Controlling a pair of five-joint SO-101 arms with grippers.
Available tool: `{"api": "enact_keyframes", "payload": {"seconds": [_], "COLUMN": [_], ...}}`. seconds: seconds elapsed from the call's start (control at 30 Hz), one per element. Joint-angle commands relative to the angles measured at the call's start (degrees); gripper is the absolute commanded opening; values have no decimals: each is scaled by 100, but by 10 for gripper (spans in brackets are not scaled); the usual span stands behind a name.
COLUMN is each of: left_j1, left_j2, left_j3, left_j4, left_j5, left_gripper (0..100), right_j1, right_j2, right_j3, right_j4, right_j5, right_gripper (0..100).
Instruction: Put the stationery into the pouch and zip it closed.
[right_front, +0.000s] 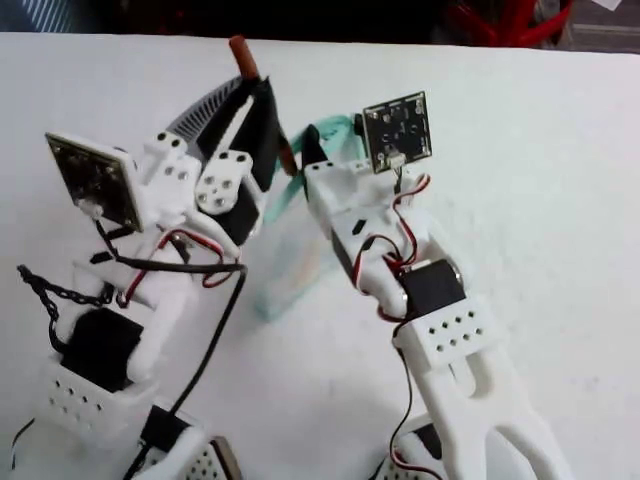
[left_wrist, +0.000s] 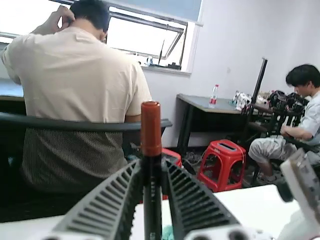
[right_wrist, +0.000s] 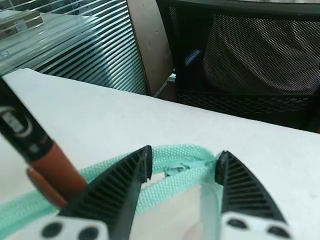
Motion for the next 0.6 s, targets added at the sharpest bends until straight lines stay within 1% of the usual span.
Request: {"api": "enact_keyframes", "payload": {"seconds": [0.0,0.57], "left_j1": [75,66], "left_j2": [-84,-110], "left_j3": [211,1284], "left_j4": [-123,-123], "left_j5": [-35,-35], "left_gripper": [27,27], "right_j1": [22,22], "right_j2": [171,171], "right_j3": [413,413], "right_j4": [48,57], "right_j5": [18,18], "right_gripper": [204,204]}}
